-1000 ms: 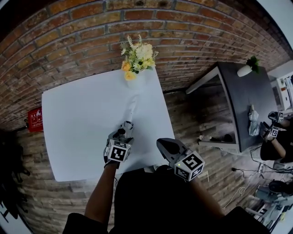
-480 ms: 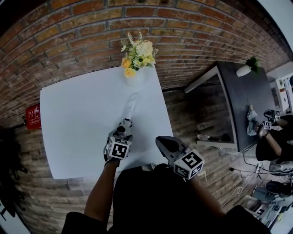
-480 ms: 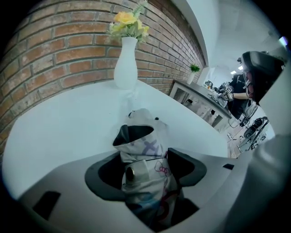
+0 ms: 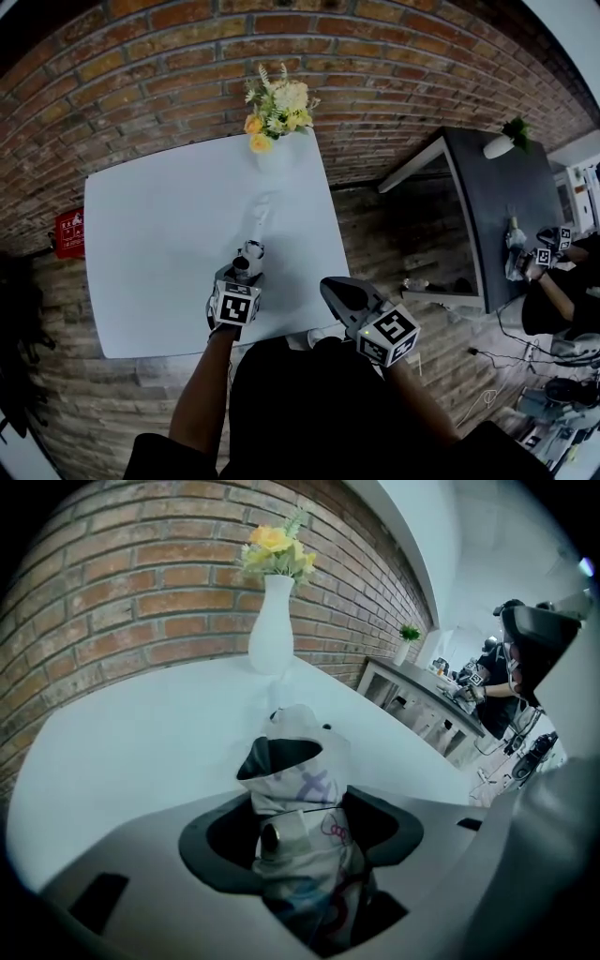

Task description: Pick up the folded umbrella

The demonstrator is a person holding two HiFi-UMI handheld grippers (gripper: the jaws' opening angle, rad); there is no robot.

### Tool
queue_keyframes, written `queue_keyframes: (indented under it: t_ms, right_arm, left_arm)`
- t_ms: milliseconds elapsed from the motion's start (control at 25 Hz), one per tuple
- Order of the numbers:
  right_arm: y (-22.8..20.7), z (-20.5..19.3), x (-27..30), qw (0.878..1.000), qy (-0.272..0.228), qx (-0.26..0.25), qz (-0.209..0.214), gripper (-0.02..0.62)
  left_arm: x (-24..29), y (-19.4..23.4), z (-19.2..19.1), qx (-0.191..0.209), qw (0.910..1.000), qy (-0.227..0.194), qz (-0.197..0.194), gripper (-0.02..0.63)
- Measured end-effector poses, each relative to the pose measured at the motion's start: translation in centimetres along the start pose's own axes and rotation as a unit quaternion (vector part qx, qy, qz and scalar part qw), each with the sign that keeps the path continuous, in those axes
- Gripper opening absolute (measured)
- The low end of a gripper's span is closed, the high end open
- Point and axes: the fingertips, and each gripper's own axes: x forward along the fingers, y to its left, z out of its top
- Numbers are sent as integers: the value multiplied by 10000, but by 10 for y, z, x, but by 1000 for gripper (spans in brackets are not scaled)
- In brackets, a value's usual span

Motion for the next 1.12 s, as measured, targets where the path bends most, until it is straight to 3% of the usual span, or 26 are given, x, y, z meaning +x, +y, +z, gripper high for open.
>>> queue_keyframes:
  t_ms: [480,1120]
  right_arm:
    - [1,-8,-30,9990,-205,-142,380,23]
    - [-6,-31,-106,9949,-351,-266,908,23]
  left_arm:
    - [-36,-20,1,-346,9976,-418,418,273]
    - [-66,-94,-9,-581,9911,-759,932,273]
